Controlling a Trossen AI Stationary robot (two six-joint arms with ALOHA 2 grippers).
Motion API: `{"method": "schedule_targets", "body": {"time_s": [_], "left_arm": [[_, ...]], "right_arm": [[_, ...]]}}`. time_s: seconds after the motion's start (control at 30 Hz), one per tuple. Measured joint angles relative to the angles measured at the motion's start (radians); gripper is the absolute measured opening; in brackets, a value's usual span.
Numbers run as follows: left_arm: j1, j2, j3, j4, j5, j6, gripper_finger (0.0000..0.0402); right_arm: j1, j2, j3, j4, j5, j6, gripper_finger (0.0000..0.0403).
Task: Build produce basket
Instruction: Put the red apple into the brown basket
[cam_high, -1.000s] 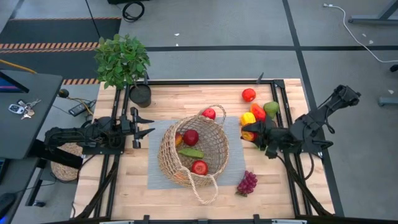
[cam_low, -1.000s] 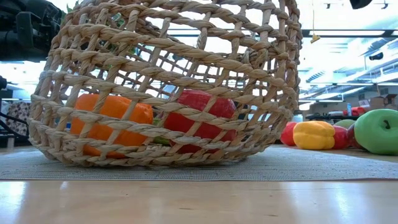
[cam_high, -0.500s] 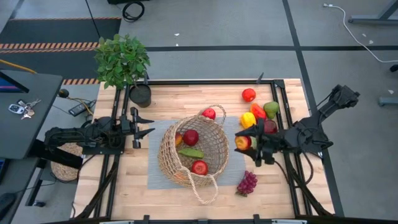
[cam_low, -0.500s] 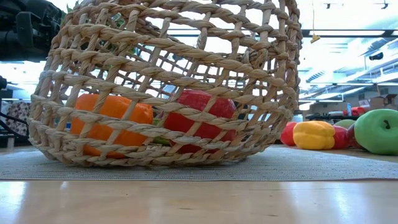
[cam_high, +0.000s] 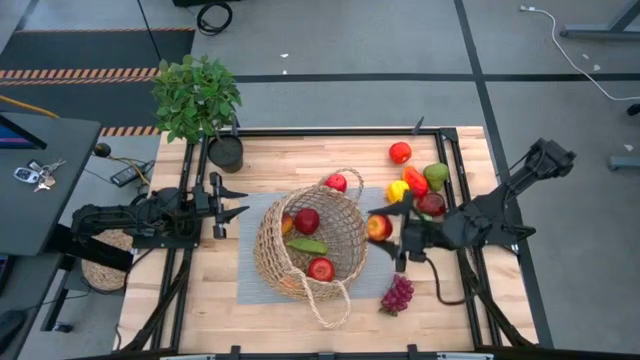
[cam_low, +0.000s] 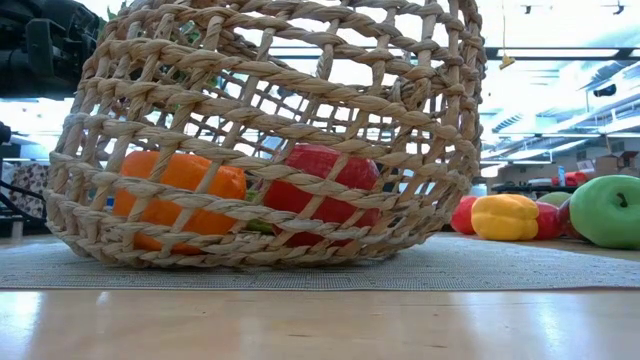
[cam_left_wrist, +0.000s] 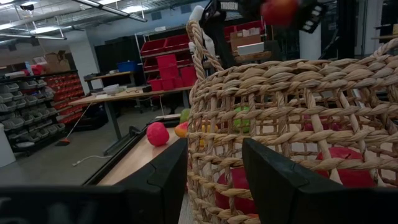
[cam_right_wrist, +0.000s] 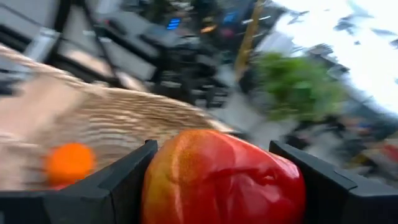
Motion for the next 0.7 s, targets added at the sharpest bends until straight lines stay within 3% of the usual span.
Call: {"method": "schedule_targets", "body": {"time_s": [0.27, 0.7], "left_arm": [[0.0, 0.0, 0.0, 0.0, 0.0, 0.0, 0.016], [0.0, 0.0, 0.0, 0.001, 0.0, 0.0, 0.016]], "right_arm": [[-0.087, 0.169, 0.196, -0.231, -0.281, 0.209, 0.0307], [-0.359, 0.447, 0.359, -0.247, -0.588, 0.144, 0.0307]]}}
